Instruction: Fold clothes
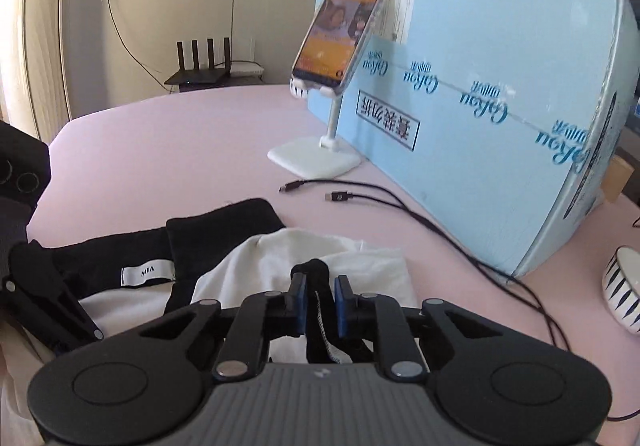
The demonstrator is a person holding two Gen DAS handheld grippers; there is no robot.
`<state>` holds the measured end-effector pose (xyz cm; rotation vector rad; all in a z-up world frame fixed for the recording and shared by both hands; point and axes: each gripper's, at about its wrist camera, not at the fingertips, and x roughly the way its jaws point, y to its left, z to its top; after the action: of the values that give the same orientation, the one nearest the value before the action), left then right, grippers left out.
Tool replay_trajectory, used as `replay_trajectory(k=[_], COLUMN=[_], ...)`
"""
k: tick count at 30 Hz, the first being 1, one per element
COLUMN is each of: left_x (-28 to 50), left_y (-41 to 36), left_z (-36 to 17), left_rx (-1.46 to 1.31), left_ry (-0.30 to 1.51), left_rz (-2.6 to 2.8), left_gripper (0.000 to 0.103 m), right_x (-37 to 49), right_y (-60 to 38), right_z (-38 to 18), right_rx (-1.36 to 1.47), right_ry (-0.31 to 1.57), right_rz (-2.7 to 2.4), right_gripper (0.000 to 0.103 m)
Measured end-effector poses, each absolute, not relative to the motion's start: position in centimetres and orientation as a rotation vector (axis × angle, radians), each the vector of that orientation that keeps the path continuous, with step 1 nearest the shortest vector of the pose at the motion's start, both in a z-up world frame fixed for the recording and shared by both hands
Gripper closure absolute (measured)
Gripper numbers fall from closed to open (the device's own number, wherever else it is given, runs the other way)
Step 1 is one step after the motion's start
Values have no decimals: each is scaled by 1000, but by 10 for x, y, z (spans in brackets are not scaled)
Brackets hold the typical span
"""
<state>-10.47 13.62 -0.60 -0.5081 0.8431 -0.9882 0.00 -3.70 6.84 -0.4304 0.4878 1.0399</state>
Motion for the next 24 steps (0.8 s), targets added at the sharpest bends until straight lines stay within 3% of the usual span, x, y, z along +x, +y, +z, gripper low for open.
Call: replay_trajectory(k=[3, 8, 10, 12, 14, 17, 19, 20, 21, 22, 24], left_x=[-105, -107, -108, -107, -107, -107, -107, -107, -107, -106, -106], left_y=[137, 137, 135, 135, 135, 136, 137, 137, 137, 137, 137], left_z=[-6, -6, -6, -6, -6, -7, -7, -7, -7, -7, -7], left_rx=[-505, -500, -491, -491, -494, -498, -497, -497, -500, -502, -505], left_ry=[842, 840, 839, 840, 841, 841, 840, 840, 840, 840, 840], left_rz=[-987, -985, -985, -986, -988, -990, -992, -993, -993, -993, -993], left_gripper=[8, 8, 8, 8, 8, 8, 7, 7, 7, 7, 7], right_x=[-22, -46, -44, -41, -39, -28, -12, -1, 8, 14, 16], right_y=[-43, -39, -35, -31, -22, -7, -5, -7, -9, -15, -22], right_z=[87, 62, 51, 48, 46, 41, 35, 31, 28, 27, 29], right_rx=[-396, -538, -584, -586, -620, -671, -633, -589, -548, -487, -449], right_ry=[453, 509, 511, 485, 433, 399, 441, 506, 559, 582, 572], right_rz=[1128, 1127, 1047, 1005, 987, 970, 958, 961, 967, 976, 968], right_gripper=[91, 87, 74, 30, 20, 21, 27, 48, 62, 63, 81])
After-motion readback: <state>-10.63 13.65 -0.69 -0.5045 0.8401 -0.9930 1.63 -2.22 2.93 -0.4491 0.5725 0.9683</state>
